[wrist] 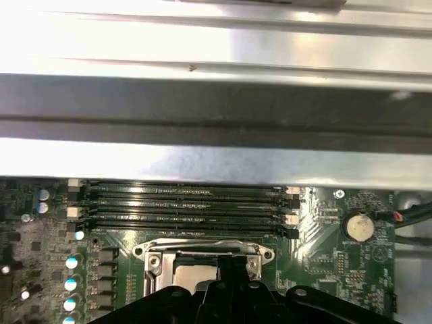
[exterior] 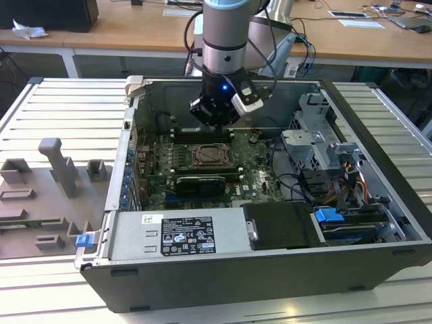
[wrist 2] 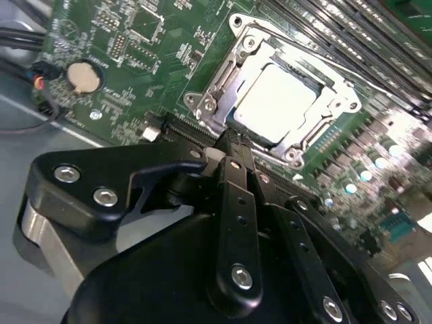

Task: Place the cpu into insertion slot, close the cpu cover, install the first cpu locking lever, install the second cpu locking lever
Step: 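Install the second cpu locking lever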

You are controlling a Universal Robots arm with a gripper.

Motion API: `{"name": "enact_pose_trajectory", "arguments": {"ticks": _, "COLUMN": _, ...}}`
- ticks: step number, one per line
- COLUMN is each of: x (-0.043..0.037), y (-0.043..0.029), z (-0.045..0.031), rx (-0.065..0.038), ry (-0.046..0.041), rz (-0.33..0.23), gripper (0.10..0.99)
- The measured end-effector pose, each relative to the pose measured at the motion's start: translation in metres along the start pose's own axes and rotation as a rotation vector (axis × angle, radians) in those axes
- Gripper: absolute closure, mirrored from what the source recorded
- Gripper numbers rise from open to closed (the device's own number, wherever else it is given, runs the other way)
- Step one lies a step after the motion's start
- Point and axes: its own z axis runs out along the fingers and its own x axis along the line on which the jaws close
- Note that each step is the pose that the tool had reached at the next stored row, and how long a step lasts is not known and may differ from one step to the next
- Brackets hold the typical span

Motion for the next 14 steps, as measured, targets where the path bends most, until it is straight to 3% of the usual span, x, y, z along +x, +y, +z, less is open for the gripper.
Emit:
{"name": "enact_pose_trajectory", "arguments": {"ticks": 4, "x": -0.0004, "y": 0.0006, "z": -0.0125, "rx": 0.000, "ry": 0.0001, "rz": 0.000, "gripper": 0.980}}
{"name": "enact_pose_trajectory", "arguments": {"ticks": 14, "x": 0.0001, "y": -0.0146, "z": -0.0130, "rx": 0.000, "ry": 0.0001, "rz": 0.000, "gripper": 0.980}}
